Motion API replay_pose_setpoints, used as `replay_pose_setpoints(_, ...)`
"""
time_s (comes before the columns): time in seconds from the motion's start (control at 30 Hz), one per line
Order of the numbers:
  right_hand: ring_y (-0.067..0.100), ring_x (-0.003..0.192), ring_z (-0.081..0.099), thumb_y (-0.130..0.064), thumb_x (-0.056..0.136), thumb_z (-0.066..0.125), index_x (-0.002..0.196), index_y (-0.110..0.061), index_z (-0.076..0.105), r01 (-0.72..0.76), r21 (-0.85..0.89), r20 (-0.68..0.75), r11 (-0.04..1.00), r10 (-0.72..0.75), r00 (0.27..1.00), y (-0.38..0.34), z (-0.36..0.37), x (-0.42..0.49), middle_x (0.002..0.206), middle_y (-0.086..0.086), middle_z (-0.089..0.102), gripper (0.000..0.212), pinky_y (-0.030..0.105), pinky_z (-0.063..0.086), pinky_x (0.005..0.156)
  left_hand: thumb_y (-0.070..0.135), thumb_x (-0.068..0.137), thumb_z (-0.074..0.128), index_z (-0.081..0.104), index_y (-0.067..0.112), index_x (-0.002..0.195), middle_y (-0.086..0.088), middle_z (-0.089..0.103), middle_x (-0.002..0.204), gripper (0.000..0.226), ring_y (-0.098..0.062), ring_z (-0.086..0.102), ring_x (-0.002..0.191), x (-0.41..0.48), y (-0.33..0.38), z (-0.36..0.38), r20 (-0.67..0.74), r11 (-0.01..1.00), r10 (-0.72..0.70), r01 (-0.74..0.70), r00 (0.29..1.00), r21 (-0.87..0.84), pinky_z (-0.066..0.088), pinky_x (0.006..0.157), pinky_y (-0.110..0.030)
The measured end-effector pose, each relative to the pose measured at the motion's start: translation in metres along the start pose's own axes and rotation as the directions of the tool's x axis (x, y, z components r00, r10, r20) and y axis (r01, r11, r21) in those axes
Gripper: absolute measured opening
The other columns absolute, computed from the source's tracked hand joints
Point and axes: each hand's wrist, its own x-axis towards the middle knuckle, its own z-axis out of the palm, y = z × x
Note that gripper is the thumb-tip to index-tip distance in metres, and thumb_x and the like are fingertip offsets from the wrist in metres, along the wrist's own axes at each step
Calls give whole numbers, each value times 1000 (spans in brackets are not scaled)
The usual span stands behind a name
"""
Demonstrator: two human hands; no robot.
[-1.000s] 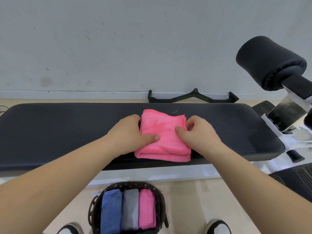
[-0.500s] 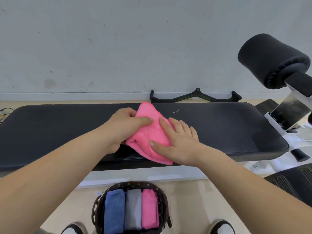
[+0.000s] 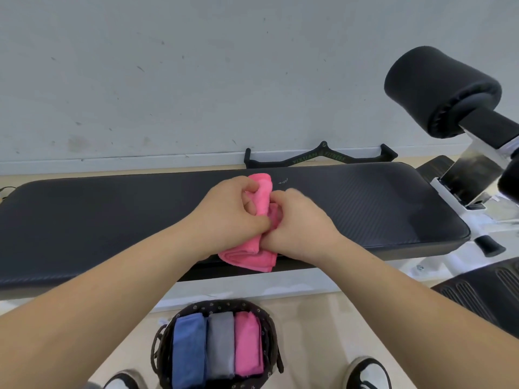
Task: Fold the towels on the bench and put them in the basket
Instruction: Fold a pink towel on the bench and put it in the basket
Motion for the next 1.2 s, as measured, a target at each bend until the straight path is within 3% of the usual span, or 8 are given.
replay_pose_setpoints(0.1,9,59,45,-7,74,63,84,-16,65,-65,314,134,947,24,991,7,-7,-1,65,-9,53,14,27,40,60,24,80,75,63,23,124,10,67,87,46,-3,63,80,1,7,6,-39,995,48,-44,998,90,46,71,-20)
replay_pose_setpoints(0.23,13,72,50,-2,73,51,95,-10,75,-165,485,164,859,96,982,21,-15,-2,75,8,59,34,29,42,67,24,84,70,66,16,113,3,67,90,30,-14,66,85,0,20,16,-4,976,95,-92,995,195,55,77,-32)
replay_pose_setpoints(0.37,12,70,64,-2,88,51,95,-11,78,-234,559,144,795,185,972,28,-19,-2,86,15,75,29,21,49,56,16,96,52,56,6,88,-5,54,79,13,-22,53,66,2,16,31,127,938,57,-96,990,334,39,56,-30)
replay_pose_setpoints(0.57,13,62,61,-35,99,61,93,-4,73,-210,453,19,867,226,974,29,-5,6,72,13,70,34,33,51,60,12,98,52,67,29,110,-2,72,85,25,-18,70,72,1,9,14,91,998,-54,51,994,27,56,68,-29)
replay_pose_setpoints(0.7,16,62,51,-31,97,60,97,-2,72,-163,331,-36,929,185,982,27,3,11,67,9,58,32,34,46,62,37,84,78,53,19,142,9,64,98,65,-5,61,87,2,-9,-5,-120,975,-39,64,992,214,44,69,-20)
replay_pose_setpoints(0.87,10,62,56,-14,99,54,88,-14,75,-107,410,93,906,75,993,13,-6,-12,73,8,70,23,33,54,63,30,79,86,73,16,107,-5,79,99,35,-18,74,90,-22,-9,3,147,938,-274,298,950,-176,60,74,-32)
replay_pose_setpoints(0.97,18,78,68,-13,102,54,103,-13,75,-103,538,227,837,-27,973,2,-11,-36,97,19,75,21,45,62,78,27,82,82,75,17,113,-9,80,106,33,-28,75,103,-49,-8,3,245,876,-287,357,926,-325,60,95,-46)
replay_pose_setpoints(1.2,20,104,73,-51,99,60,114,-19,72,-209,435,511,876,-49,858,2,5,-102,111,3,77,37,43,60,94,21,89,70,71,10,121,-16,75,118,33,-31,72,105,-106,-44,20,293,605,-346,450,891,-657,54,103,-48)
